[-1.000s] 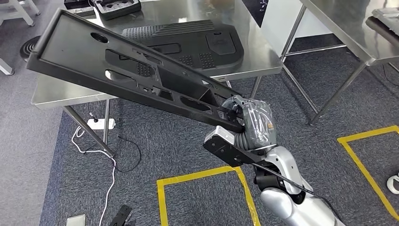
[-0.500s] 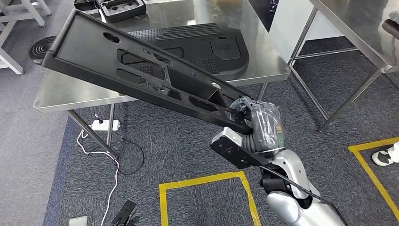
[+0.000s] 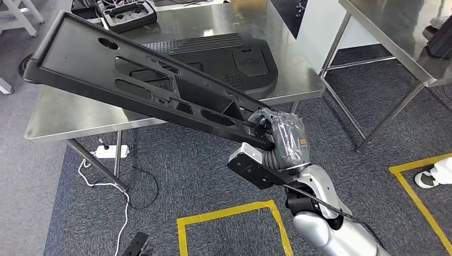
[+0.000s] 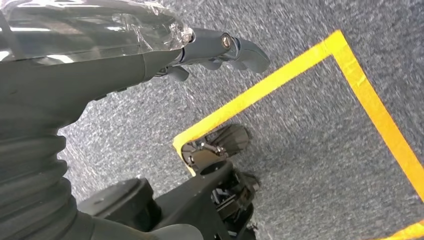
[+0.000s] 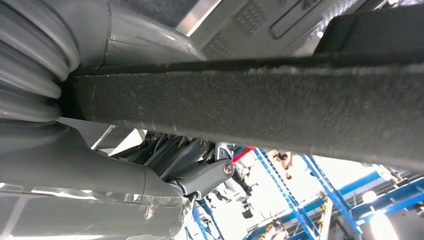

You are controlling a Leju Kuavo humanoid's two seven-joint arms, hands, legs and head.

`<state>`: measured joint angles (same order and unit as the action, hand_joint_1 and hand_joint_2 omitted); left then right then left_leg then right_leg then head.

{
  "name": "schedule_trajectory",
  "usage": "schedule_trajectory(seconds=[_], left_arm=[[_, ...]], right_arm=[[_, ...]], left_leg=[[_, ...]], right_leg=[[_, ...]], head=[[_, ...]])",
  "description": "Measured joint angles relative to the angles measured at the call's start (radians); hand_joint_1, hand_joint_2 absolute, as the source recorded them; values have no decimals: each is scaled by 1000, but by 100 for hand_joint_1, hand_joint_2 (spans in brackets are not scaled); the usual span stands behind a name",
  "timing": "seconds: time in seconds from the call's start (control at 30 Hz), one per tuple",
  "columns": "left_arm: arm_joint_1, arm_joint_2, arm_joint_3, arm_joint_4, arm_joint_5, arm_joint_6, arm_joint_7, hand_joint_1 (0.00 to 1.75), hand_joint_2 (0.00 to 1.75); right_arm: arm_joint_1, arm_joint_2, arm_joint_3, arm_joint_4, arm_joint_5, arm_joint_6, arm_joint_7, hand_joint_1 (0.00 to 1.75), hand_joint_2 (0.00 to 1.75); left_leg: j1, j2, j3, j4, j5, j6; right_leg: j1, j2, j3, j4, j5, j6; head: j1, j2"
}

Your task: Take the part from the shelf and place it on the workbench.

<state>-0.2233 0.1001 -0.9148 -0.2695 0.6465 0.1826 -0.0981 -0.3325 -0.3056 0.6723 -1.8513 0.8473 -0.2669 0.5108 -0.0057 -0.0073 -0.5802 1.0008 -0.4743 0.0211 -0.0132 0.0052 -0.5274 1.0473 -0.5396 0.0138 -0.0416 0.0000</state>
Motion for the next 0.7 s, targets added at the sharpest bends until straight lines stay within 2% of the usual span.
schedule_trajectory(seconds=[0.03,0.07,0.13,0.17,0.2,0.23,0.3,0.33,0.37,0.43,0.47,0.5,0.53,0.57,0.63,0.67,0.7], left_arm=[[0,0,0,0,0,0,0,0,175],[-1,0,0,0,-1,-1,0,0,175],[-1,0,1,0,-1,-2,0,0,175],[0,0,1,0,-2,-3,0,0,175],[1,0,1,0,-2,-3,0,0,175],[2,0,1,0,-2,-3,0,0,175],[3,0,1,0,-4,-3,0,0,175],[2,0,1,0,-5,-3,0,0,175],[1,0,1,0,-6,-4,1,0,175],[-1,-1,1,0,-9,-4,3,0,175],[-1,-1,1,0,-10,-4,4,0,175],[-3,-1,0,0,-11,-4,5,0,175],[-5,-1,0,0,-13,-4,5,0,175],[-7,-1,0,0,-14,-5,5,0,175],[-8,-2,0,-1,-18,-7,6,0,175],[-7,-2,0,-1,-18,-9,7,0,175],[-6,-2,0,-1,-19,-10,7,0,175]], right_arm=[[-2,0,1,0,0,0,0,175,175],[-3,0,2,0,-1,0,0,175,175],[-3,1,4,0,-4,0,0,175,175],[-1,1,5,1,-6,0,0,175,175],[0,1,6,1,-6,0,1,175,175],[0,1,6,1,-6,0,1,175,175],[1,1,7,2,-6,0,1,175,175],[0,1,7,3,-6,1,1,175,175],[1,2,8,4,-6,2,1,175,175],[3,2,9,5,-6,4,2,175,175],[5,2,9,5,-6,7,2,175,175],[4,2,10,5,-6,10,0,175,175],[3,3,10,5,-6,14,-2,175,175],[0,5,11,5,-5,19,-6,175,175],[-4,9,15,7,-4,26,-15,175,175],[-5,10,19,8,-3,28,-19,175,175],[-5,12,24,10,-2,29,-22,175,175]], left_leg=[[3,-1,11,-6,-1,4],[5,-1,19,-11,-3,7],[6,0,28,-11,-13,12],[6,-1,34,-11,-20,12],[7,-1,42,-10,-27,10],[9,-1,52,-9,-36,7],[12,-2,72,-6,-56,-2],[13,-2,77,-3,-65,-8],[12,-1,79,-1,-72,-15],[10,0,82,4,-80,-27],[9,0,84,8,-83,-32],[9,1,83,26,-86,-36],[11,1,69,59,-92,-40],[12,2,41,112,-105,-45],[14,2,-41,238,-147,-52],[15,2,-79,283,-162,-54],[15,2,-103,296,-162,-53]], right_leg=[[0,0,-12,29,-15,3],[-1,-1,-38,77,-38,5],[-3,-1,-116,196,-83,10],[-5,-1,-150,236,-87,14],[-6,-1,-169,242,-71,17],[-7,-1,-170,211,-35,19],[-8,-2,-140,90,56,21],[-5,-4,-128,37,76,20],[-3,-5,-122,8,86,12],[1,-5,-121,-4,72,-9],[0,-4,-116,-3,74,-19],[-1,-4,-106,-6,68,-24],[-3,-4,-96,-9,64,-29],[-4,-4,-86,-12,59,-34],[-3,-5,-69,-14,45,-40],[-2,-4,-59,-14,36,-41],[-2,-4,-48,-14,27,-41]], head=[[5,0],[11,0],[23,0],[27,0],[32,0],[36,0],[45,0],[48,0],[50,0],[47,0],[44,0],[41,0],[37,0],[32,0],[21,0],[17,0],[13,0]])
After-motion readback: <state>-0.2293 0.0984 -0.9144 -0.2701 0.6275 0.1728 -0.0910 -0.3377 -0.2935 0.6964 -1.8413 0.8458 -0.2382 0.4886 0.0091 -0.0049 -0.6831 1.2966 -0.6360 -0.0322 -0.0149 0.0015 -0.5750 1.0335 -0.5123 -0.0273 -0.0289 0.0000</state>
